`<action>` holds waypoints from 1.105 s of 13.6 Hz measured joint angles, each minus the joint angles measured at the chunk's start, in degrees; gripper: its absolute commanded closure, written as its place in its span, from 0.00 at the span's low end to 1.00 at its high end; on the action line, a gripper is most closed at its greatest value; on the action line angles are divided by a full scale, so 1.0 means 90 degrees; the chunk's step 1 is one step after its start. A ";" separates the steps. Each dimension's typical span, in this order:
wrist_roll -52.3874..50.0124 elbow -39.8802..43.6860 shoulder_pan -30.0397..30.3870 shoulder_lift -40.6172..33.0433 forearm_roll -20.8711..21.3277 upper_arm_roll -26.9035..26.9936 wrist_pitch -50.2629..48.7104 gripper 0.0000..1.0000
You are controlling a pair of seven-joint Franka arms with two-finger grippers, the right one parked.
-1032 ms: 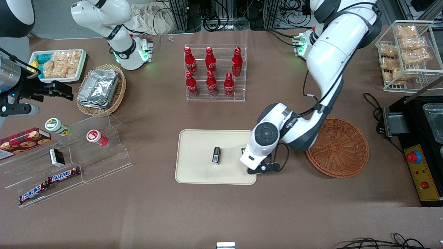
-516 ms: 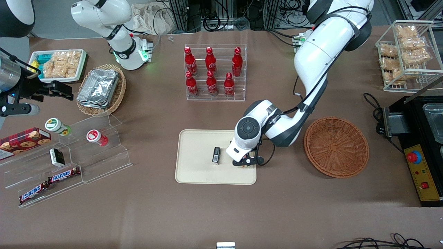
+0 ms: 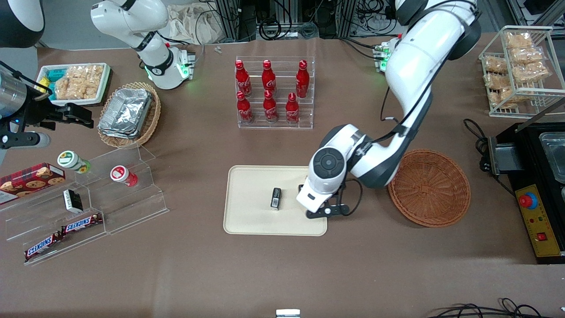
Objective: Place sandwich from basket to tray
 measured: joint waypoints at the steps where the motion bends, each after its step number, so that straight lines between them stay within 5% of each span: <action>1: 0.0031 0.0003 0.0126 -0.0272 0.0000 0.0000 -0.0493 0.01; 7: 0.0469 -0.1045 0.1262 -0.2239 -0.0487 -0.0017 -0.1327 0.02; 10: 0.1771 -0.1964 0.2280 -0.3570 -0.1371 -0.0008 -0.1344 0.01; 15: 0.3755 -0.3007 0.3691 -0.4843 -0.1716 0.0025 -0.1350 0.01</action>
